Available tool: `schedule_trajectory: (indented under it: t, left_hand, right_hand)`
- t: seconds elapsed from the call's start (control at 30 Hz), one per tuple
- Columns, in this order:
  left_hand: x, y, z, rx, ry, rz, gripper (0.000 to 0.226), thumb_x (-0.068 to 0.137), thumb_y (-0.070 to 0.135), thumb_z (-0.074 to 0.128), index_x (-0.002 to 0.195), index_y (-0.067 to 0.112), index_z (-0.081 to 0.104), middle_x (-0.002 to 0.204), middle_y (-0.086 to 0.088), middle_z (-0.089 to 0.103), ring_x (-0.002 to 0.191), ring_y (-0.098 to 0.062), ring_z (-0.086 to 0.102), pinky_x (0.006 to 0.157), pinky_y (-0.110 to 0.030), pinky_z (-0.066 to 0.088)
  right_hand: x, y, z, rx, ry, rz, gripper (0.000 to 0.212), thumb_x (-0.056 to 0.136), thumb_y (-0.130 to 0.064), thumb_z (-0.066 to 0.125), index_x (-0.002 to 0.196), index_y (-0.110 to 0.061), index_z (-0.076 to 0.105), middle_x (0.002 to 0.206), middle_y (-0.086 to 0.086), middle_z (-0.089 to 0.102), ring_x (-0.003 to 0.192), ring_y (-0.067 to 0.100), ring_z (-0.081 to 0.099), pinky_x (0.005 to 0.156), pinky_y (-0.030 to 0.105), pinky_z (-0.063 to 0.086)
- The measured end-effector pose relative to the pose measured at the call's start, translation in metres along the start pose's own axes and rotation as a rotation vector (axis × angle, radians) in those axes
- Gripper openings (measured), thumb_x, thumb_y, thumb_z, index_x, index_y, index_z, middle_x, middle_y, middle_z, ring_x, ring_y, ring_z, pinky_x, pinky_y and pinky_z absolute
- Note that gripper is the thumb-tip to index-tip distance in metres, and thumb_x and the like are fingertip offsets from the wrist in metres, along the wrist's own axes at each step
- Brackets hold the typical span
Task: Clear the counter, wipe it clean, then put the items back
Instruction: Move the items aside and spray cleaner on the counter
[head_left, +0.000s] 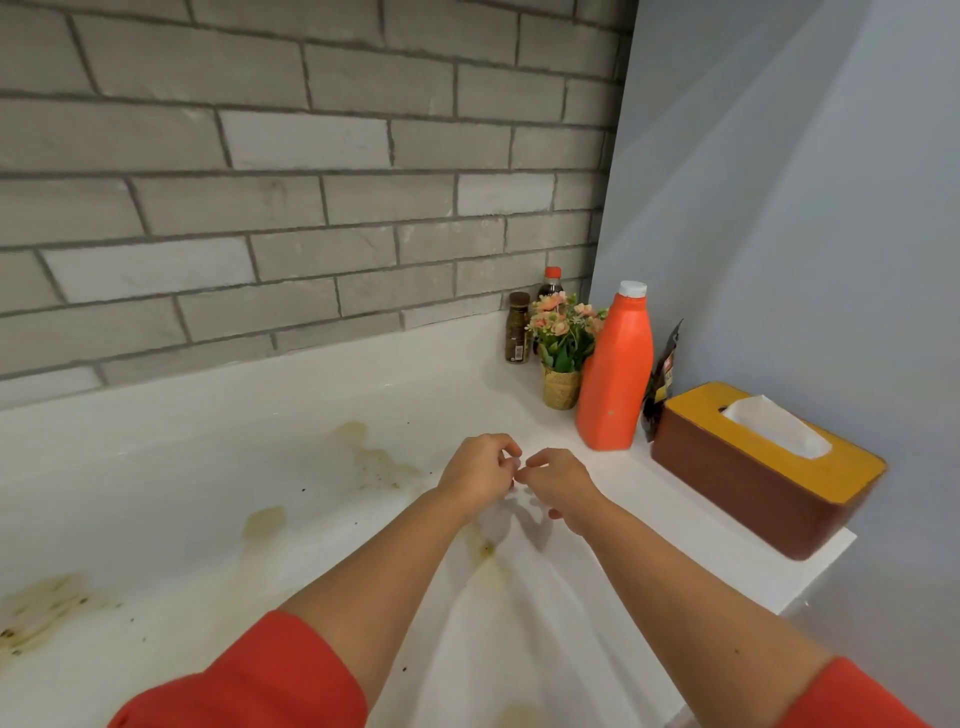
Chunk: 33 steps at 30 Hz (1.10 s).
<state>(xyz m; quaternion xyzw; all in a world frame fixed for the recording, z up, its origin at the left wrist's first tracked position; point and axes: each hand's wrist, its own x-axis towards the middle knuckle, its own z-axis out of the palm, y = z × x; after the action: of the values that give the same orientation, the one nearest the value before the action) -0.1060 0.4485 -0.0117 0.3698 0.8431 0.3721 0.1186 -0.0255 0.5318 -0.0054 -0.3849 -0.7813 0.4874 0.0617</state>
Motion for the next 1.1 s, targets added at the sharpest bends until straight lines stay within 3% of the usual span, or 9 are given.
schedule_trajectory:
  t: [0.17, 0.37, 0.47, 0.53, 0.7, 0.87, 1.1]
  left_hand:
    - [-0.041, -0.016, -0.028, 0.059, 0.074, -0.026, 0.022, 0.095, 0.018, 0.046, 0.108, 0.015, 0.064, 0.061, 0.008, 0.051, 0.069, -0.017, 0.057, 0.068, -0.026, 0.046]
    - [-0.107, -0.033, -0.058, 0.061, 0.211, -0.106, 0.022, 0.096, 0.016, 0.046, 0.109, 0.012, 0.064, 0.059, 0.008, 0.049, 0.059, -0.015, 0.050, 0.064, -0.025, 0.043]
    - [-0.146, -0.036, -0.065, 0.080, 0.287, -0.152, 0.022, 0.095, 0.016, 0.046, 0.106, 0.012, 0.065, 0.068, -0.004, 0.060, 0.061, -0.016, 0.047, 0.061, -0.023, 0.037]
    - [-0.173, -0.037, -0.068, 0.076, 0.372, -0.181, 0.021, 0.093, 0.017, 0.048, 0.101, 0.012, 0.066, 0.064, -0.001, 0.055, 0.061, -0.017, 0.047, 0.060, -0.023, 0.036]
    - [-0.240, -0.043, -0.079, 0.061, 0.514, -0.248, 0.018, 0.093, 0.022, 0.049, 0.101, 0.014, 0.063, 0.053, 0.008, 0.043, 0.054, -0.013, 0.045, 0.054, -0.025, 0.034]
    - [-0.308, -0.060, -0.103, 0.092, 0.606, -0.322, 0.024, 0.093, 0.023, 0.050, 0.116, 0.017, 0.055, 0.058, 0.008, 0.045, 0.065, -0.017, 0.050, 0.062, -0.025, 0.039]
    - [-0.394, -0.096, -0.139, 0.138, 0.699, -0.495, 0.029, 0.092, 0.020, 0.050, 0.121, 0.017, 0.050, 0.069, 0.000, 0.054, 0.067, -0.018, 0.052, 0.063, -0.027, 0.041]
  right_hand:
    - [-0.040, -0.018, 0.025, -0.031, -0.089, -0.081, 0.023, 0.086, -0.013, 0.054, 0.105, -0.005, 0.064, 0.077, 0.004, 0.057, 0.073, 0.022, 0.053, 0.053, 0.024, 0.041]
    - [-0.093, -0.037, 0.056, -0.079, -0.190, -0.209, 0.012, 0.086, -0.015, 0.053, 0.090, -0.011, 0.063, 0.077, 0.006, 0.062, 0.059, 0.016, 0.057, 0.051, 0.023, 0.041]
    - [-0.124, -0.037, 0.071, -0.099, -0.237, -0.255, 0.011, 0.087, -0.017, 0.053, 0.084, -0.013, 0.063, 0.071, 0.003, 0.062, 0.053, 0.013, 0.057, 0.050, 0.022, 0.041]
    - [-0.146, -0.034, 0.079, -0.118, -0.275, -0.278, 0.010, 0.087, -0.016, 0.053, 0.082, -0.014, 0.061, 0.068, 0.003, 0.062, 0.051, 0.013, 0.057, 0.047, 0.021, 0.040]
    - [-0.197, -0.034, 0.103, -0.159, -0.368, -0.350, 0.014, 0.087, -0.015, 0.051, 0.087, -0.009, 0.064, 0.065, 0.002, 0.060, 0.050, 0.014, 0.055, 0.045, 0.020, 0.035]
    - [-0.248, -0.044, 0.141, -0.189, -0.488, -0.399, 0.015, 0.088, -0.018, 0.052, 0.091, -0.010, 0.064, 0.067, 0.002, 0.061, 0.054, 0.013, 0.056, 0.049, 0.020, 0.039]
    - [-0.314, -0.056, 0.204, -0.239, -0.605, -0.475, 0.016, 0.089, -0.014, 0.052, 0.097, -0.008, 0.065, 0.071, 0.002, 0.062, 0.055, 0.013, 0.057, 0.049, 0.022, 0.040]
